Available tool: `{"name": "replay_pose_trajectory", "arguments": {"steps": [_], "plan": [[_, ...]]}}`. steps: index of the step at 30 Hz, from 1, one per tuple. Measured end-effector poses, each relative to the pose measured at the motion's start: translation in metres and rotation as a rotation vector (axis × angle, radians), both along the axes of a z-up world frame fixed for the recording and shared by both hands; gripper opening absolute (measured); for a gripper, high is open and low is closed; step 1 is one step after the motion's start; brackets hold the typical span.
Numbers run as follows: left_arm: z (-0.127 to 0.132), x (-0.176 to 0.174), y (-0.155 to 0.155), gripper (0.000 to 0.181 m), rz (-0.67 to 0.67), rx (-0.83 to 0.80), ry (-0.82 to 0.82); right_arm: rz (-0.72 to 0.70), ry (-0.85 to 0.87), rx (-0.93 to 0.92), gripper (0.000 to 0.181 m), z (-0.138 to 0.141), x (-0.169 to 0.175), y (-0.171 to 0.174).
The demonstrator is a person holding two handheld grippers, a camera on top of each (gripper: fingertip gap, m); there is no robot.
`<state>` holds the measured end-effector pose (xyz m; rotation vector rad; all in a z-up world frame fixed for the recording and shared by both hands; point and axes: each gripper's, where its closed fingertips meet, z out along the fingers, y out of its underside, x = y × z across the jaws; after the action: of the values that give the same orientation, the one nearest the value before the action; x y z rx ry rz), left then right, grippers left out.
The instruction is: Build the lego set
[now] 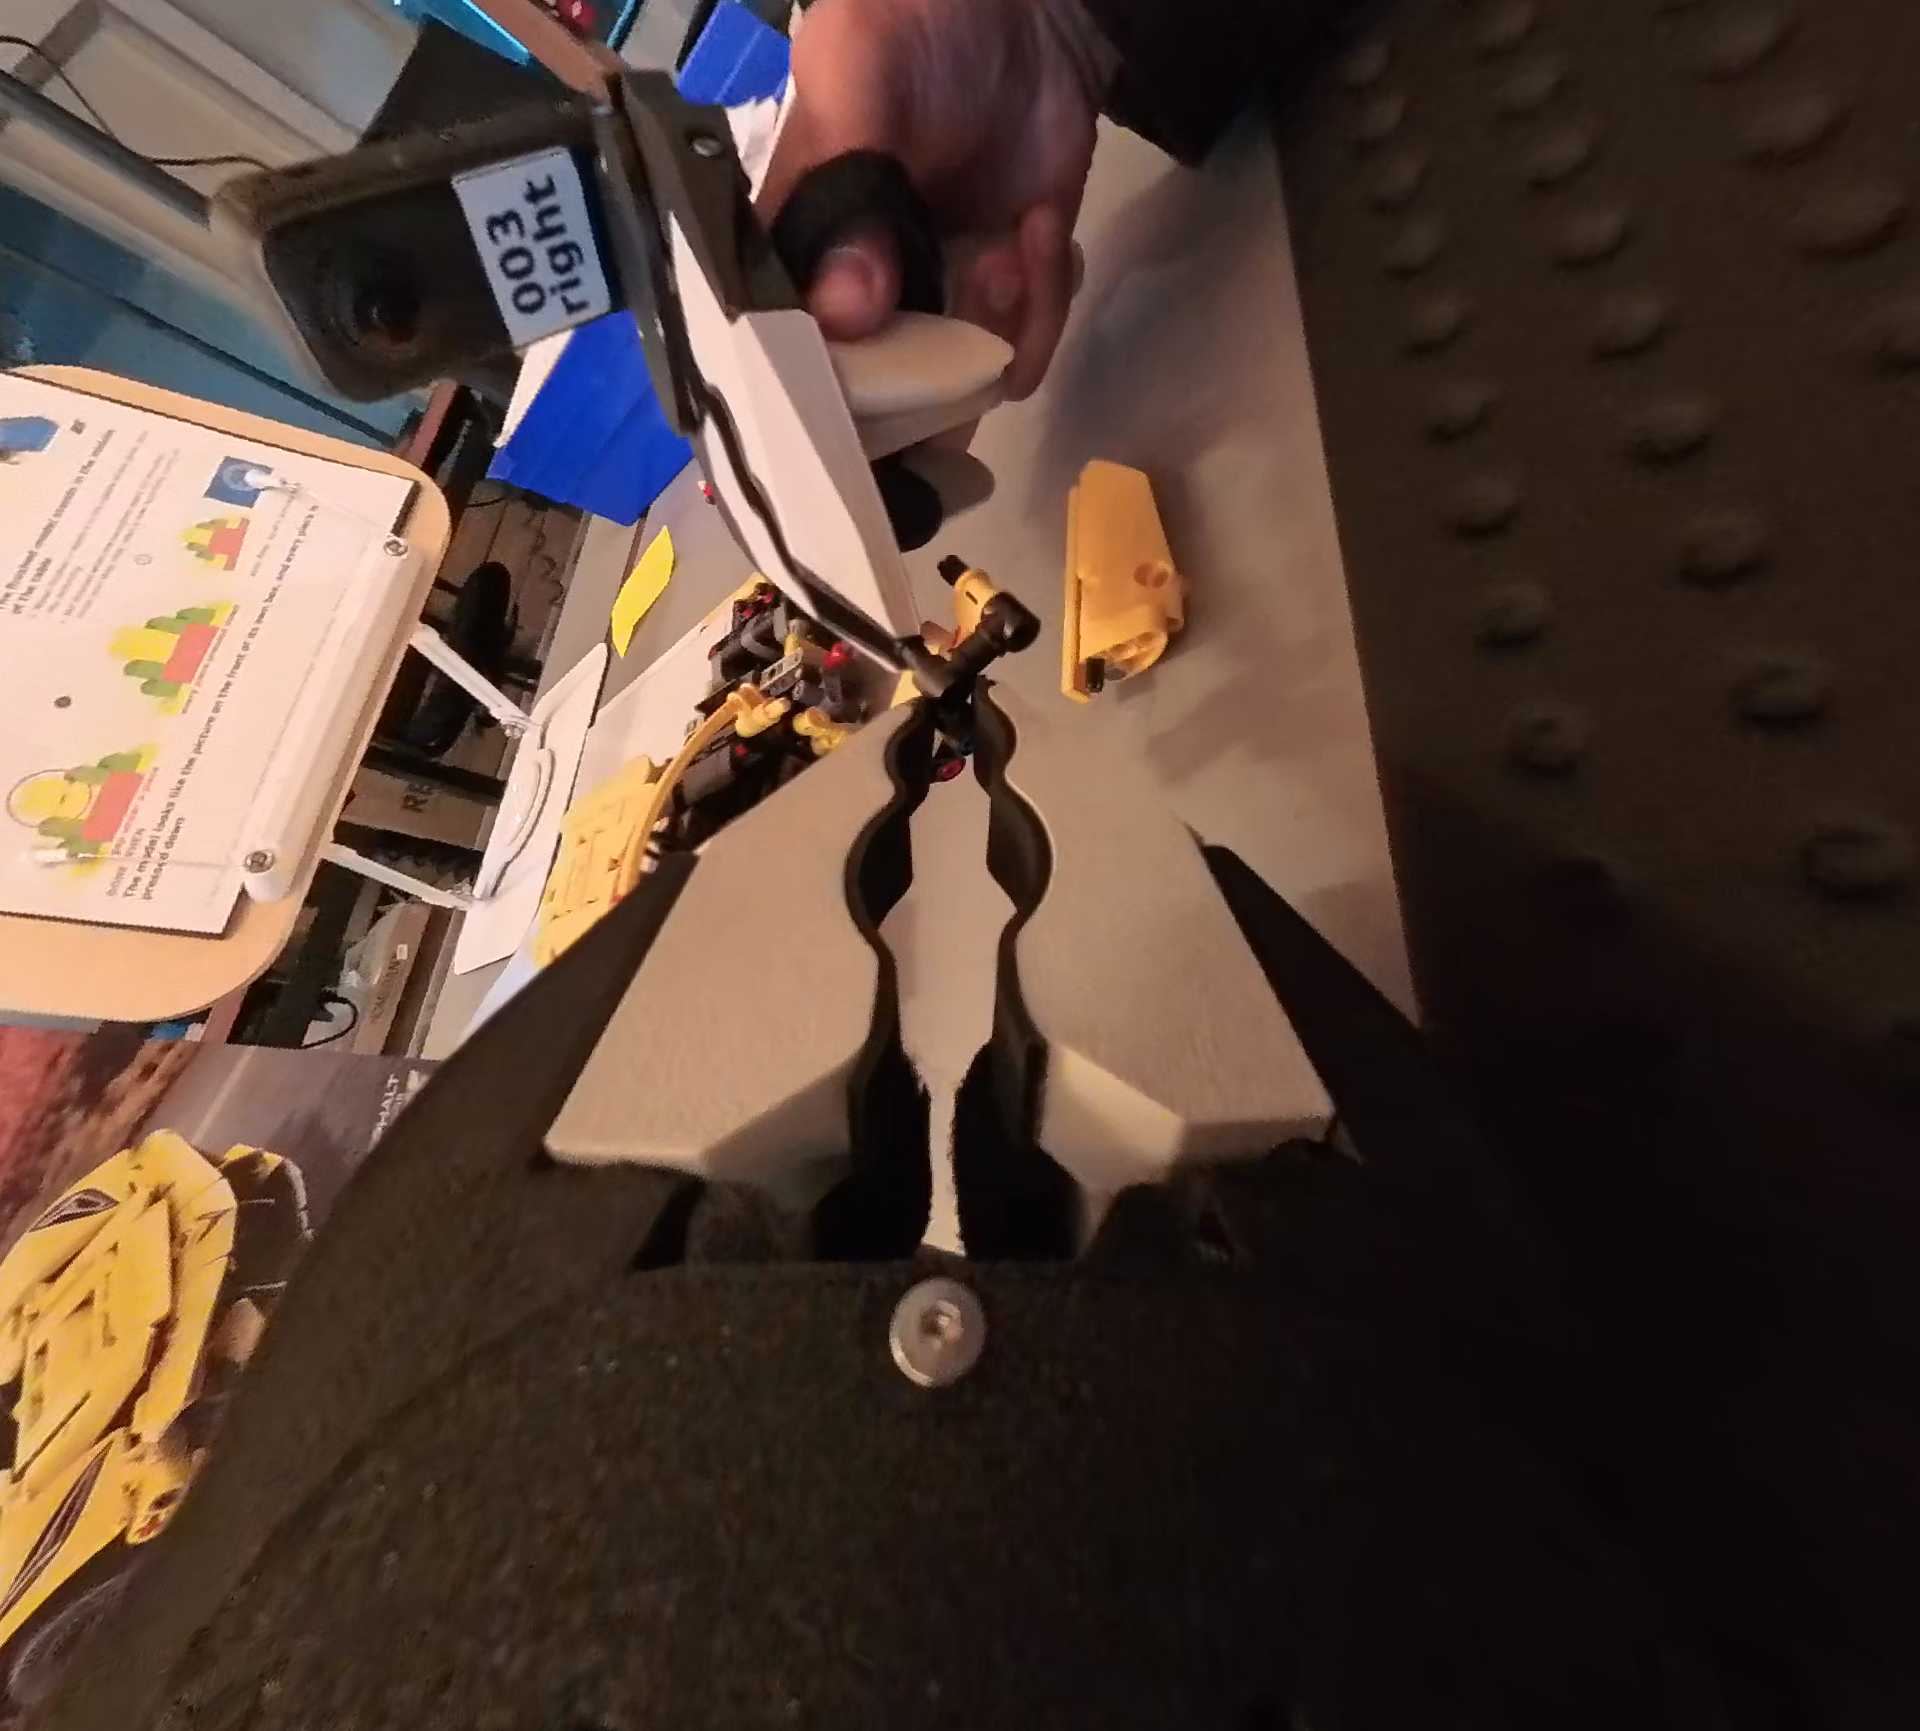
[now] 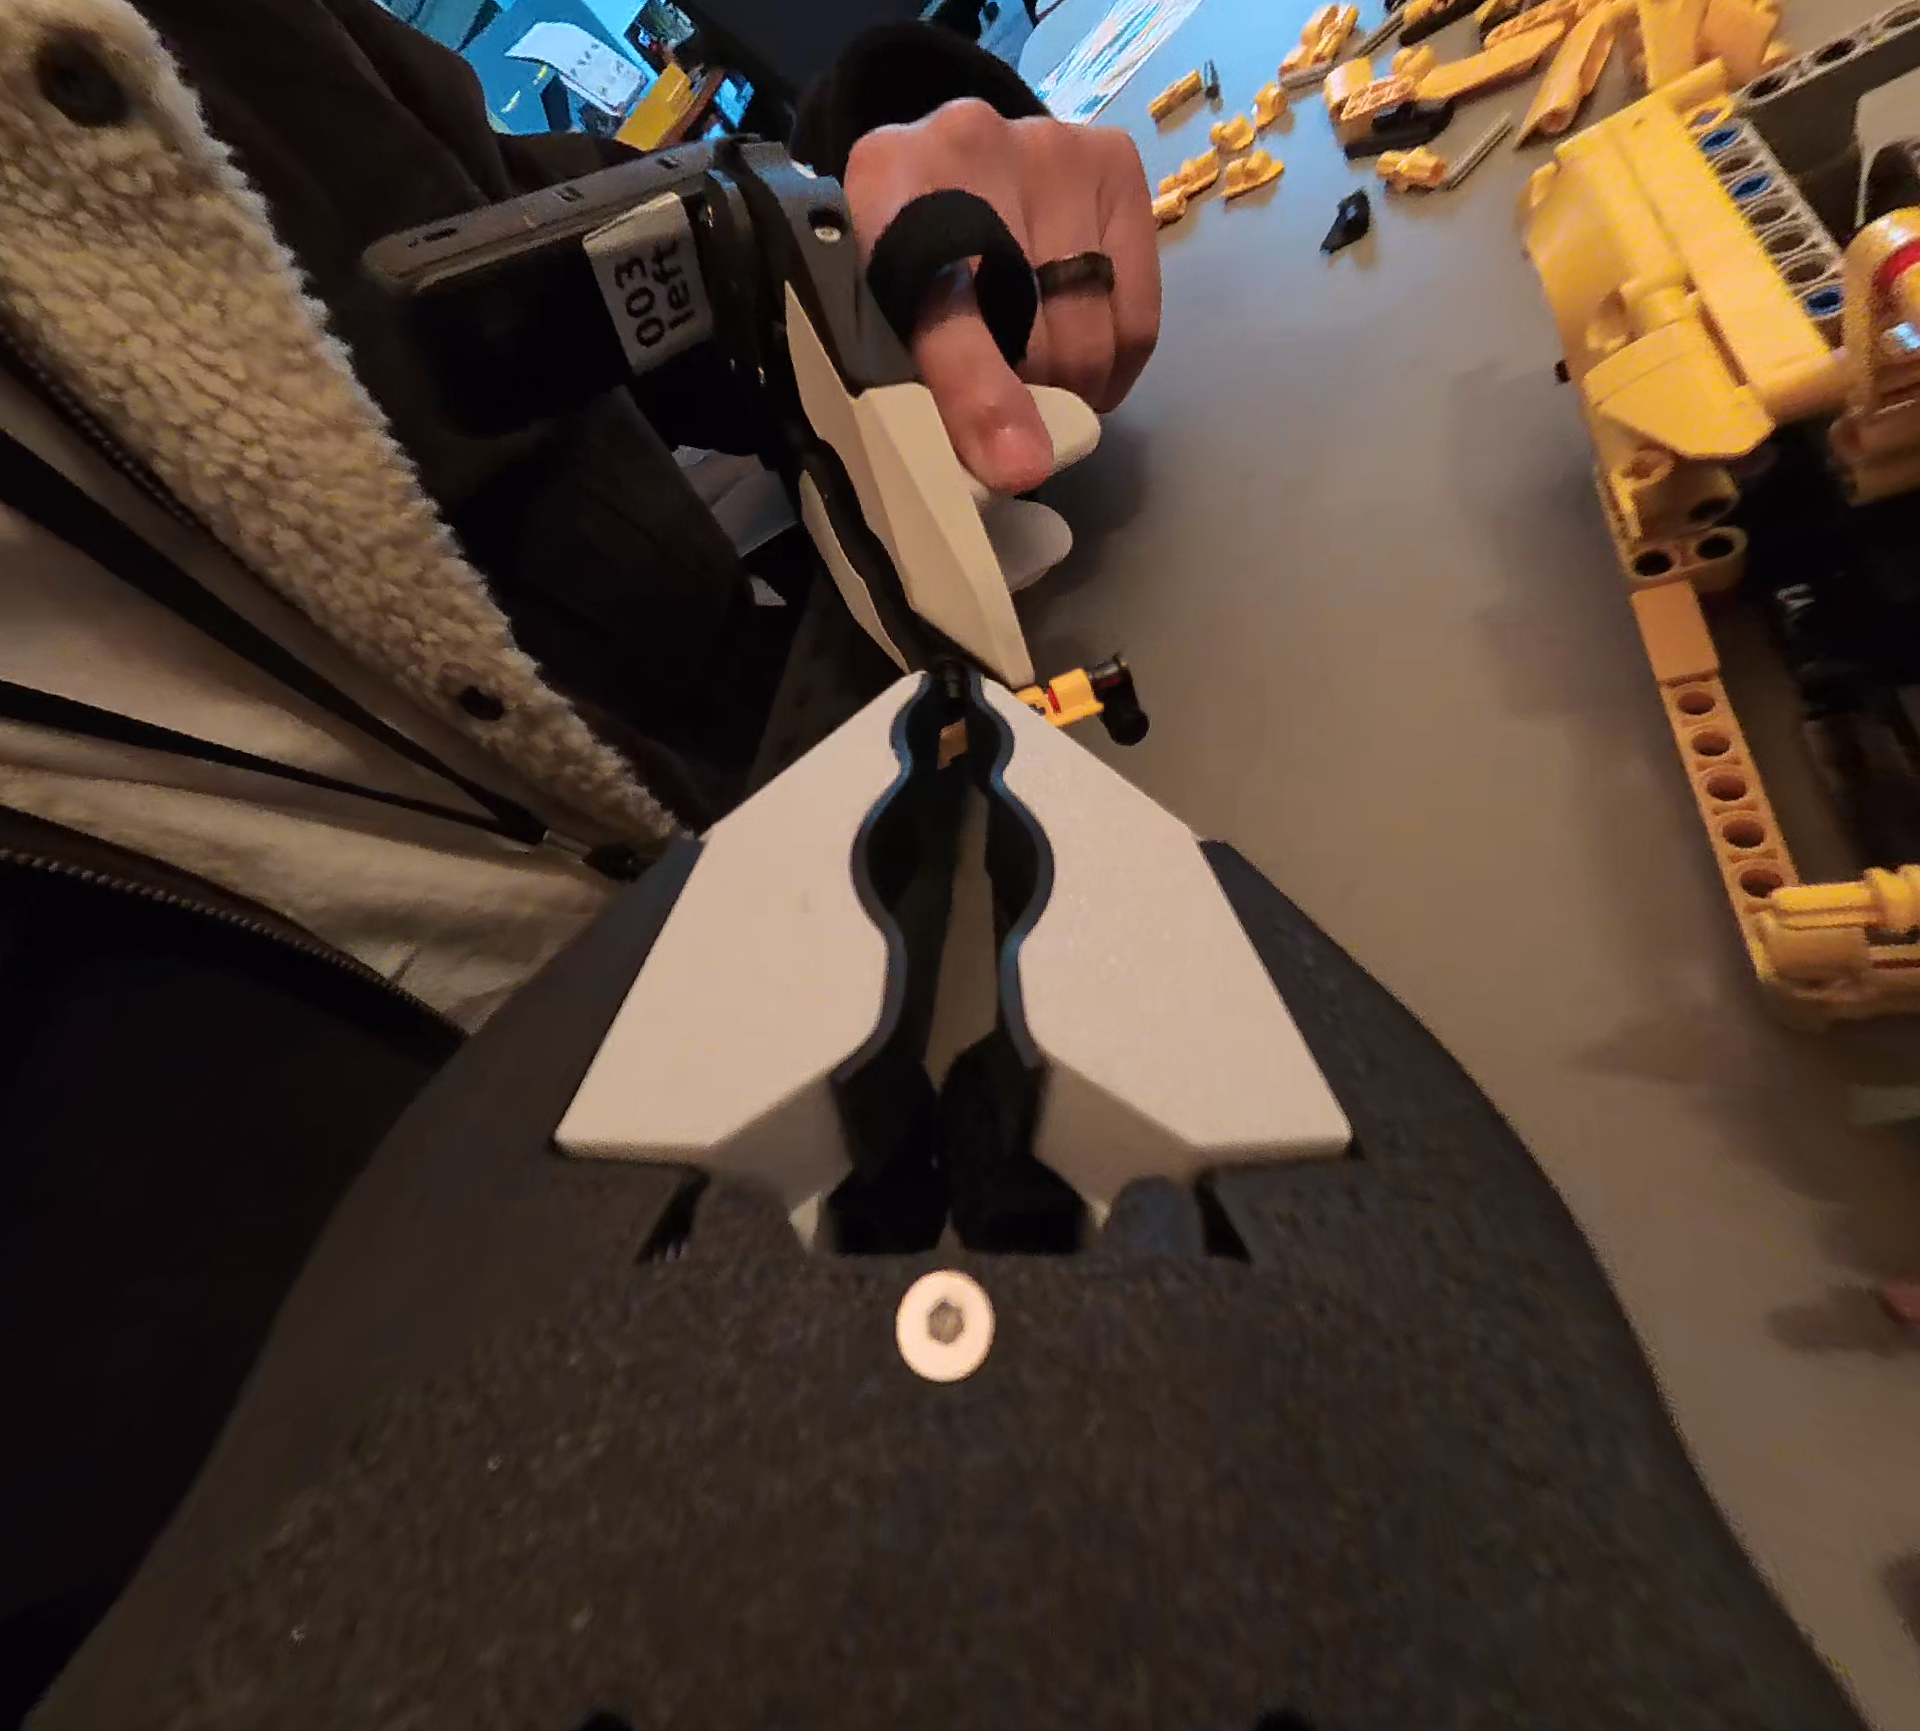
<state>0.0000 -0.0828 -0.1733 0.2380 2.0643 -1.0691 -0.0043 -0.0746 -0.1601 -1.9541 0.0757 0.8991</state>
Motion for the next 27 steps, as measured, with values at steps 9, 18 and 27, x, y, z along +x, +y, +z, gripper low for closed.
{"name": "replay_pose_trajectory", "arguments": {"steps": [9, 18, 27], "plan": [[-0.013, -0.005, -0.004, 0.006, -0.024, 0.081, -0.011, 0.057, 0.016, -0.087, 0.003, -0.016, -0.009, -0.001], [-0.001, 0.033, 0.019, 0.006, 0.198, -0.058, 0.104, -0.202, -0.281, 0.107, 0.022, 0.004, 0.030, 0.013], [-0.004, 0.054, 0.030, 0.006, 0.344, 0.013, -0.005, -0.404, -0.593, 0.063, 0.021, -0.002, 0.056, 0.026]]}}
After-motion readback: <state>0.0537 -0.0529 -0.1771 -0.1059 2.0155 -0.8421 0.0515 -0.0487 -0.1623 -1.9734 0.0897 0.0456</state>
